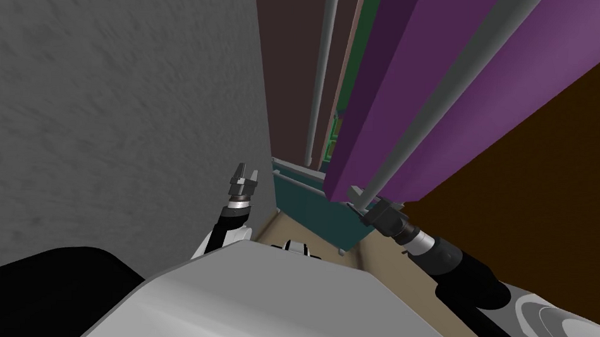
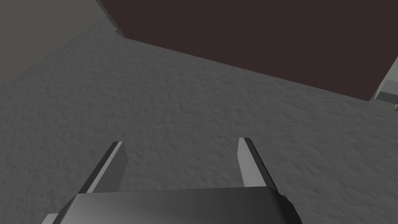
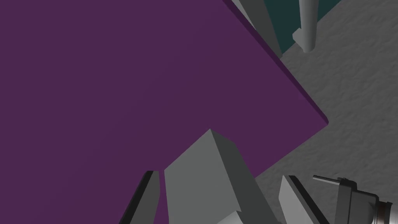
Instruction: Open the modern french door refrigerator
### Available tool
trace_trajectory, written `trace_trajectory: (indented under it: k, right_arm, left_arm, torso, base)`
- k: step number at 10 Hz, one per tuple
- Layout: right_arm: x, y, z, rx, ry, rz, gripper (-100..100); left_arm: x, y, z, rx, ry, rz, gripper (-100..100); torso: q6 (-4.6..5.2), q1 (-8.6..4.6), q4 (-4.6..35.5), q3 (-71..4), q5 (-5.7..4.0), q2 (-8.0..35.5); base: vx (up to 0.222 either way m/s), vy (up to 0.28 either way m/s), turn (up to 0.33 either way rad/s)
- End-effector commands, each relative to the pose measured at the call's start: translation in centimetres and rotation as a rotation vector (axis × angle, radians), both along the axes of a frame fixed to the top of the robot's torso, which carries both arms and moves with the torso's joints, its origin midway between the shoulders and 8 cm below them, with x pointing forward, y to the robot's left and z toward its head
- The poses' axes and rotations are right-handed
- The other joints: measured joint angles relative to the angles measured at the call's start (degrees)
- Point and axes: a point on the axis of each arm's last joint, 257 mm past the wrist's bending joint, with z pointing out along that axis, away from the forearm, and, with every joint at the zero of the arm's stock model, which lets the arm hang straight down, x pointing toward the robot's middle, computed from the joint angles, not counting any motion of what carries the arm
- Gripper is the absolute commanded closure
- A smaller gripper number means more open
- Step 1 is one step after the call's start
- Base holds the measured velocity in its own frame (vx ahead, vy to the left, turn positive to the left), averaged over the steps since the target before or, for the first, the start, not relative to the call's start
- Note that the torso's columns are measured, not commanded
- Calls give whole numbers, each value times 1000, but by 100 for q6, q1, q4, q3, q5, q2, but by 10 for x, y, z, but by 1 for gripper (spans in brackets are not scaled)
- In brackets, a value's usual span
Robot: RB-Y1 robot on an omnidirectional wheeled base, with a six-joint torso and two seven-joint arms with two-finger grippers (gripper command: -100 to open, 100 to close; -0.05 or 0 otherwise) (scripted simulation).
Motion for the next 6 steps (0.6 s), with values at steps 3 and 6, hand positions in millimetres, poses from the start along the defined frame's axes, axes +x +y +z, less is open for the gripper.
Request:
trace_trajectory:
  k: [3,6]
  right_arm:
    - [-12,30,-1,-2,5,111,100]
    - [-13,33,0,0,2,117,100]
  left_arm:
    - [0,0,0,0,0,0,0]
    - [0,0,0,0,0,0,0]
  torso:
    - [-1,12,-4,6,-1,9]
    - [-12,57,-15,-5,12,-18]
  base:
    - [-180,-201,161]
    - [-84,-115,49]
